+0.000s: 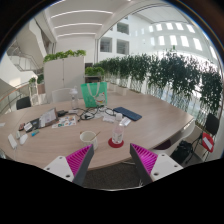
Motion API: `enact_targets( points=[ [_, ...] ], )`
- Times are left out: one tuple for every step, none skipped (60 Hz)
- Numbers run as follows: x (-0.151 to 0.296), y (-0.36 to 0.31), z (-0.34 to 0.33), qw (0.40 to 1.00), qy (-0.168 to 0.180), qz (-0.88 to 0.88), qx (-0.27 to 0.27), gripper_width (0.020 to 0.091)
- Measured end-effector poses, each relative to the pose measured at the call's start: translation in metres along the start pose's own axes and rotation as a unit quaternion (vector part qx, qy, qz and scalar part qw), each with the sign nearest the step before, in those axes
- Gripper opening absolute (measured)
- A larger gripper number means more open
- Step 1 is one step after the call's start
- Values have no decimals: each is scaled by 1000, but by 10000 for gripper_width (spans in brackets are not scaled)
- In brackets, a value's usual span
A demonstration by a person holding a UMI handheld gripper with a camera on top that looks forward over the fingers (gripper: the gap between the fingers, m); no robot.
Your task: Pour water
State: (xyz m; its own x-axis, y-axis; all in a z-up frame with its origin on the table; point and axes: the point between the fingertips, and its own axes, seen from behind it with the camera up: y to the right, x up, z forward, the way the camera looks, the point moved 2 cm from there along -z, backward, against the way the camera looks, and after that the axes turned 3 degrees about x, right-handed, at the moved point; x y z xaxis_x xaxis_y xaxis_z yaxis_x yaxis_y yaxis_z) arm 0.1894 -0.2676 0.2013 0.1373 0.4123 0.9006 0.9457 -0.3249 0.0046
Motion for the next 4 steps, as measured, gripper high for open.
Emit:
enact_targets(
  points=[
    [1, -1, -6, 1000, 2, 0, -1, 826],
    [2, -3, -11, 1000, 3, 0, -2, 827],
    [3, -4, -17, 1000, 4, 0, -3, 827],
    [4, -5, -20, 1000, 4, 1, -4, 829]
  ],
)
